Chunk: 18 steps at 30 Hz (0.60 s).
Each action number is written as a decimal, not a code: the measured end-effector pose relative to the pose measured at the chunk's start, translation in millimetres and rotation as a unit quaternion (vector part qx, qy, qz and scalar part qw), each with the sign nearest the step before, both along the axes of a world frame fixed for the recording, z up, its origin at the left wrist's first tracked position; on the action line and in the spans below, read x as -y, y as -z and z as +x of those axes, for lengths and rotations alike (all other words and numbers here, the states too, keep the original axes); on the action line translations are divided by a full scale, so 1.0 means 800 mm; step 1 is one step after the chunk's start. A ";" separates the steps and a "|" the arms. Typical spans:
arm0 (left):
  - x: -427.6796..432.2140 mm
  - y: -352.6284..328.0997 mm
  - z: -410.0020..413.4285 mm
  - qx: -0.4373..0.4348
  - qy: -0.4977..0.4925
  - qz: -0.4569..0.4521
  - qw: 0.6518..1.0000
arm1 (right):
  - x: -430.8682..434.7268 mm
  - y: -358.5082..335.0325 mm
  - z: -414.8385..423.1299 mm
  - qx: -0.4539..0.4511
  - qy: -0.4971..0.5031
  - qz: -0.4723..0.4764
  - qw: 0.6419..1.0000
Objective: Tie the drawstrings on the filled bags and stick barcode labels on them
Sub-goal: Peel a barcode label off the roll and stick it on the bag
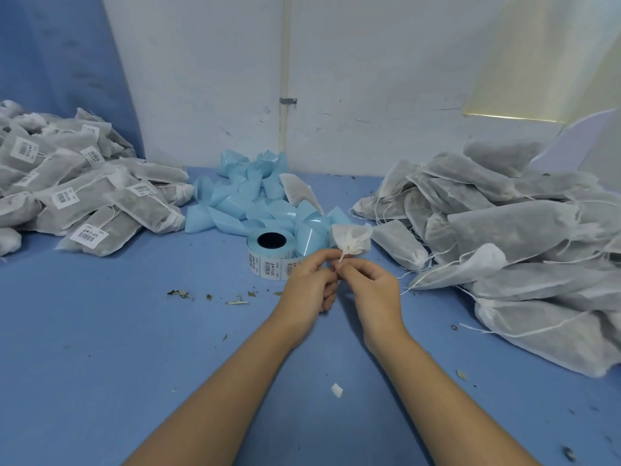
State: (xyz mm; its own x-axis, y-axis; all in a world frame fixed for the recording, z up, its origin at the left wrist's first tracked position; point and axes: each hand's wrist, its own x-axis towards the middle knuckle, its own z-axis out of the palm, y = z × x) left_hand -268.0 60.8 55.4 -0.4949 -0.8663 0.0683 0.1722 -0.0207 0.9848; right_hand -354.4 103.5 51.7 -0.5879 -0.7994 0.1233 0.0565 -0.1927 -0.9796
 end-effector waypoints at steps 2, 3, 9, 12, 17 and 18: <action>-0.003 -0.001 -0.003 0.017 0.000 -0.001 1.000 | 0.000 0.000 -0.004 0.031 0.003 0.002 1.000; -0.003 -0.002 -0.005 0.022 -0.001 0.000 1.000 | 0.000 -0.001 -0.005 0.050 0.003 0.002 0.999; -0.006 -0.007 -0.018 0.041 -0.001 0.008 0.999 | -0.001 -0.006 -0.012 0.156 0.032 -0.028 0.987; -0.010 0.000 -0.019 0.125 -0.042 -0.127 0.983 | -0.001 -0.005 -0.012 0.160 0.039 -0.029 0.986; -0.015 0.013 -0.016 0.191 -0.101 -0.269 0.939 | 0.002 -0.006 -0.012 0.177 0.012 -0.047 0.983; -0.014 0.013 -0.016 0.197 -0.113 -0.274 0.935 | 0.001 -0.007 -0.014 0.186 -0.001 -0.053 0.981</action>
State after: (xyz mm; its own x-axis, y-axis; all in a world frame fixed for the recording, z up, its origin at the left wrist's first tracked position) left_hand -280.4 71.7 45.4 -0.3835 -0.8403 0.3833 -0.2671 0.4982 0.8249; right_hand -365.6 102.8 57.4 -0.6067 -0.7948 -0.0169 0.4071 -0.2923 -0.8654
